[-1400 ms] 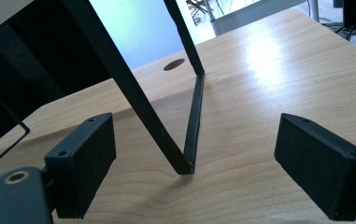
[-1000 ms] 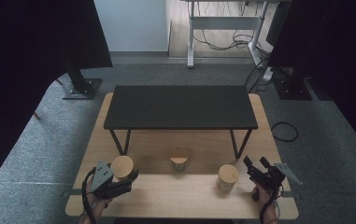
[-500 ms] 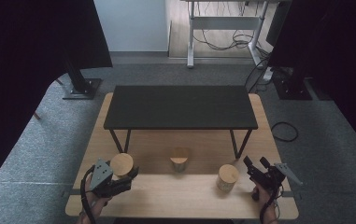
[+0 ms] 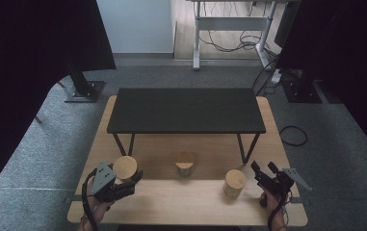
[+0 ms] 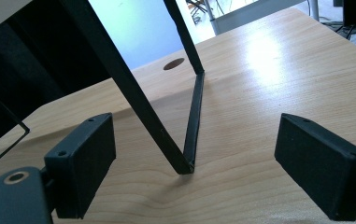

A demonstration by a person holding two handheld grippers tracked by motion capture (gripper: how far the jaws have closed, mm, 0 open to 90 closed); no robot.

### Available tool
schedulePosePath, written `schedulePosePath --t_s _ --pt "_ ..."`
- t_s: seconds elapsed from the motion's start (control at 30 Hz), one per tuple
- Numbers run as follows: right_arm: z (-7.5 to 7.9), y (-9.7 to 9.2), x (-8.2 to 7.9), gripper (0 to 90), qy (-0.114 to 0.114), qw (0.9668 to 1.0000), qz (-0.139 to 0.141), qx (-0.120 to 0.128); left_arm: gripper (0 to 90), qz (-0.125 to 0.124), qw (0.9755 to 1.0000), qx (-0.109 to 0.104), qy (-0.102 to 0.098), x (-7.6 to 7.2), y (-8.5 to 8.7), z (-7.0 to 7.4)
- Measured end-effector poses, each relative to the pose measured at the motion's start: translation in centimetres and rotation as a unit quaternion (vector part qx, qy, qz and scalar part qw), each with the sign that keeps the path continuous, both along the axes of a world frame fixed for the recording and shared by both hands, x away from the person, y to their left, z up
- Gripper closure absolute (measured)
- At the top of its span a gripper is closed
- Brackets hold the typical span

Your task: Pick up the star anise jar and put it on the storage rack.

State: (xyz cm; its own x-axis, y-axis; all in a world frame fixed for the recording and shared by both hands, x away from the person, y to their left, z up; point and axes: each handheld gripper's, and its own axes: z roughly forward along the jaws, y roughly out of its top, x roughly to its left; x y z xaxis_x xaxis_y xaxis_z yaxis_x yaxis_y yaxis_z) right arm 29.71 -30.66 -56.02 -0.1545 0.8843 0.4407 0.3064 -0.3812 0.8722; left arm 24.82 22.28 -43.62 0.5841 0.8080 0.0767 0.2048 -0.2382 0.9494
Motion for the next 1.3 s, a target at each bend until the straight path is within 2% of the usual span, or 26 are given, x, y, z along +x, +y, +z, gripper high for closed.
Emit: schedulePosePath --t_s 0.93,1.3 --pt "0.0 0.0 0.0 12.0 0.001 1.0000 -0.001 0.001 24.9 -0.007 0.9999 0.001 -0.014 0.1 0.0 1.6" --pt "0.0 0.0 0.0 12.0 0.002 1.0000 -0.001 0.001 24.9 -0.006 0.9998 -0.007 -0.016 0.3 0.0 2.2"
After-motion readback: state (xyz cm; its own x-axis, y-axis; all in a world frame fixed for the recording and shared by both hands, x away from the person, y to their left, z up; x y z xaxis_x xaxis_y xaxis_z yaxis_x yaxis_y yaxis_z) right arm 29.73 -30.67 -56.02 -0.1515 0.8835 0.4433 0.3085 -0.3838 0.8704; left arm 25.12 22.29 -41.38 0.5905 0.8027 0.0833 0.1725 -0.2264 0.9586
